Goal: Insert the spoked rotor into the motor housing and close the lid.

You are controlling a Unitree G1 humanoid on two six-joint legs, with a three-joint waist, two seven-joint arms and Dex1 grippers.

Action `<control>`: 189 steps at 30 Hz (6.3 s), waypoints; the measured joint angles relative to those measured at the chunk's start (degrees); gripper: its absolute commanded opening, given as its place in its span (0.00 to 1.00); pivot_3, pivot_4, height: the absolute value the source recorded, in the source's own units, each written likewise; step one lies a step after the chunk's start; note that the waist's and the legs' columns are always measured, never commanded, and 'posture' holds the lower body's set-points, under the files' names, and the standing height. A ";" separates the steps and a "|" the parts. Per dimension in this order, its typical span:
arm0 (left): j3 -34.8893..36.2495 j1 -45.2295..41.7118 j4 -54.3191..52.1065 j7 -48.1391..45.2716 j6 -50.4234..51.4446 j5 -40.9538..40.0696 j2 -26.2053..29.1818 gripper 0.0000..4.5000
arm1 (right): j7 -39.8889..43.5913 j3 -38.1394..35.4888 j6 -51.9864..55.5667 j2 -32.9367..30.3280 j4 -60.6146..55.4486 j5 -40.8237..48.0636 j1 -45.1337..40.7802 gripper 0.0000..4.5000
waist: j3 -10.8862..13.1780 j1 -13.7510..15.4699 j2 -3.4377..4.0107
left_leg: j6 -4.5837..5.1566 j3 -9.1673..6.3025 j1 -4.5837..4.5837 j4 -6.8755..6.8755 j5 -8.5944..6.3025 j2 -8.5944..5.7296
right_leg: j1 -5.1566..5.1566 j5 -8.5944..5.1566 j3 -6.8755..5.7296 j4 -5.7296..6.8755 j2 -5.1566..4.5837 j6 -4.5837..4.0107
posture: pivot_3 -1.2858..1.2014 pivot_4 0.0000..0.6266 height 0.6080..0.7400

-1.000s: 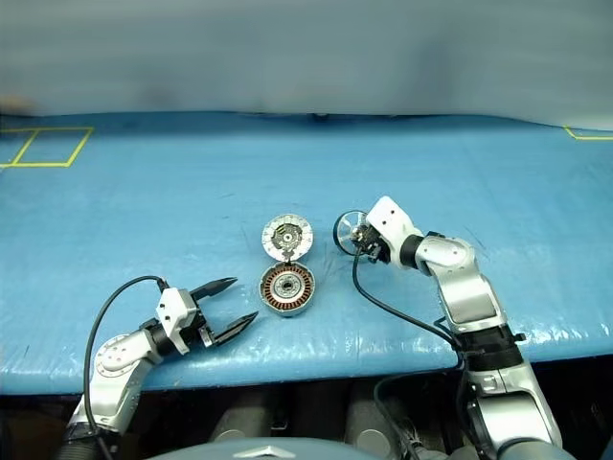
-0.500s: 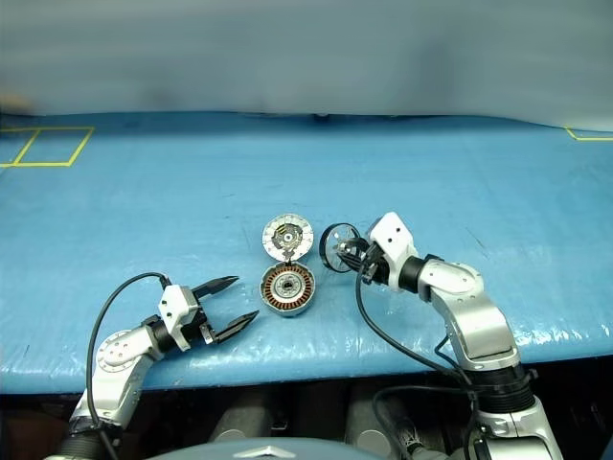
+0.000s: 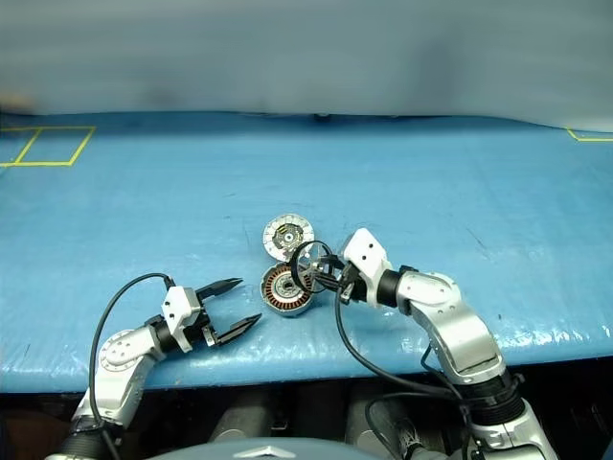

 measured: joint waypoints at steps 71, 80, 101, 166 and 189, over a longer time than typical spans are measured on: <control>0.03 -0.13 0.03 0.04 -1.03 -0.14 -0.34 0.99 | 2.54 8.57 -1.36 -0.20 3.35 -2.84 -6.81 0.71 | 0.00 0.13 -0.01 | 0.00 -0.02 0.00 0.01 0.00 -0.01 | 0.01 0.07 -0.04 0.00 0.01 -0.11 | 0.52 0.24 1.00; 0.04 -0.11 0.03 0.50 -1.16 -0.09 -0.33 0.99 | -0.27 7.50 -1.57 5.05 9.65 -2.40 -7.43 0.21 | 0.00 0.09 -0.01 | 0.00 -0.01 0.02 0.01 0.00 -0.01 | 0.01 0.08 -0.04 0.01 0.03 -0.12 | 0.52 0.24 1.00; 0.09 0.17 0.03 0.92 -1.48 0.11 -0.01 0.99 | -1.23 10.88 -3.58 6.47 13.12 -6.93 -7.95 0.03 | -0.04 -0.11 -0.02 | -0.01 -0.02 0.11 0.02 0.01 0.00 | 0.06 0.06 -0.04 0.06 0.06 -0.09 | 0.52 0.24 1.00; -0.12 -0.57 1.97 1.77 -3.31 0.20 -0.63 0.99 | -16.22 -1.42 -3.14 5.93 27.41 -11.32 -14.27 0.01 | -0.02 -0.66 0.00 | -0.03 0.01 0.06 -0.04 0.06 -0.01 | 0.00 0.08 -0.04 0.08 0.10 -0.16 | 0.52 0.24 1.00; -0.56 -0.96 2.43 1.78 -3.63 0.18 -0.95 0.99 | 7.61 -13.07 -13.47 20.68 63.55 4.95 -30.29 0.01 | 0.06 -1.07 0.15 | 0.23 -0.01 0.11 -0.08 0.22 -0.04 | -0.03 0.12 0.00 0.12 0.15 -0.15 | 0.52 0.24 1.00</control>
